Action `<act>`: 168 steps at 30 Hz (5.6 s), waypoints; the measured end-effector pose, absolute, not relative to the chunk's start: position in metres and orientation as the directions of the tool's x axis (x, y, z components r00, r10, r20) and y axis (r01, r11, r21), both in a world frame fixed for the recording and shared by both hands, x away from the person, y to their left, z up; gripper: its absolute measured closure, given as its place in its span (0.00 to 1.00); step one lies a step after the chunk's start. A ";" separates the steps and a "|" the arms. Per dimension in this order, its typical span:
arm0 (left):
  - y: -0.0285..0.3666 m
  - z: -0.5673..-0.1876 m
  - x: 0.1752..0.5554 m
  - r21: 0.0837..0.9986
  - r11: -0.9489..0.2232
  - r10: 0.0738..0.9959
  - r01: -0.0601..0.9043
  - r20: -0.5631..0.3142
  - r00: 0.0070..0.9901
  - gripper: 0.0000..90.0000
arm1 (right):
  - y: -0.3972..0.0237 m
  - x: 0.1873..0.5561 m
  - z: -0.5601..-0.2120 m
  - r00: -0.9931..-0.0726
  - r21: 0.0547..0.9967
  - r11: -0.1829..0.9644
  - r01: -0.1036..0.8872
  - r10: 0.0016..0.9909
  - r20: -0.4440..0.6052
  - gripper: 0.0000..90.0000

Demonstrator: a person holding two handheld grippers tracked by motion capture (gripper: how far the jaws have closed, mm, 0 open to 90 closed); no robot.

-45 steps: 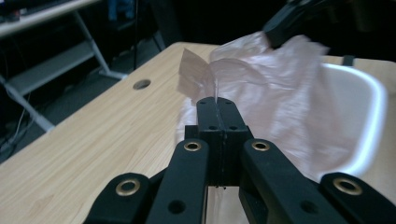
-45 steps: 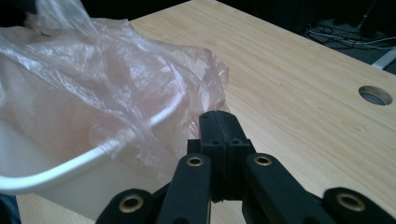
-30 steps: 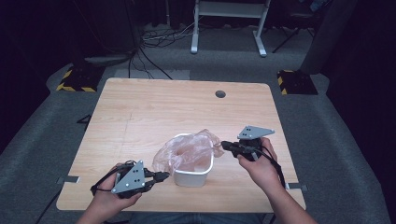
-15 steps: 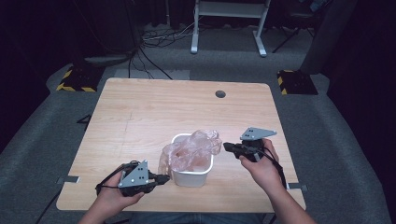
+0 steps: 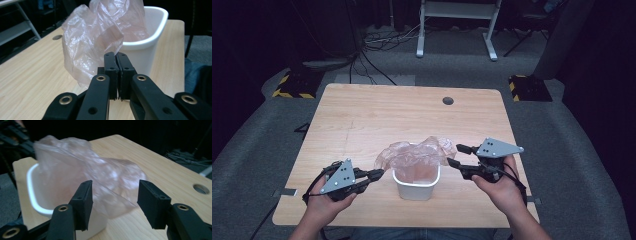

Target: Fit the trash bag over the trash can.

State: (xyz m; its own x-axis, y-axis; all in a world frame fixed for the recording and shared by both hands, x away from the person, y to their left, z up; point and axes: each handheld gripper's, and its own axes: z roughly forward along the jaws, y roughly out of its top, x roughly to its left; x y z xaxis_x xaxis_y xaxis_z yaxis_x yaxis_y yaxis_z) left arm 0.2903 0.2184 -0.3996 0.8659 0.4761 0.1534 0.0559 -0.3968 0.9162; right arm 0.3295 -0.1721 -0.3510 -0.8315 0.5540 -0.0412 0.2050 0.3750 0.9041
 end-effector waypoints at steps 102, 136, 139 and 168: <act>0.200 -0.404 0.317 0.902 -0.378 0.605 0.208 0.070 0.793 0.99 | -0.174 0.349 -0.373 -0.819 0.887 0.360 0.289 0.573 0.034 0.74; 0.178 -0.411 0.340 0.896 -0.376 0.611 0.237 0.048 0.790 1.00 | -0.146 0.382 -0.411 -0.812 0.837 0.381 0.392 0.570 0.121 1.00; 0.178 -0.413 0.343 0.895 -0.374 0.614 0.242 0.043 0.788 1.00 | -0.140 0.385 -0.422 -0.819 0.816 0.410 0.408 0.560 0.129 1.00; 0.215 -0.427 0.305 0.880 -0.393 0.634 0.269 0.047 0.772 0.51 | -0.175 0.353 -0.428 -0.804 0.808 0.449 0.382 0.592 0.052 0.58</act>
State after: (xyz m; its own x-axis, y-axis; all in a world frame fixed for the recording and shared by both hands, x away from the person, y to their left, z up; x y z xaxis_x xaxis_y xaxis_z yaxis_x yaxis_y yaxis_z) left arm 0.3049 0.2146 -0.4270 0.7719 0.6340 0.0469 0.2689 -0.3926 0.8795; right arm 0.3531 -0.1749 -0.4279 -0.8042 0.5921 0.0518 0.3824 0.4487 0.8077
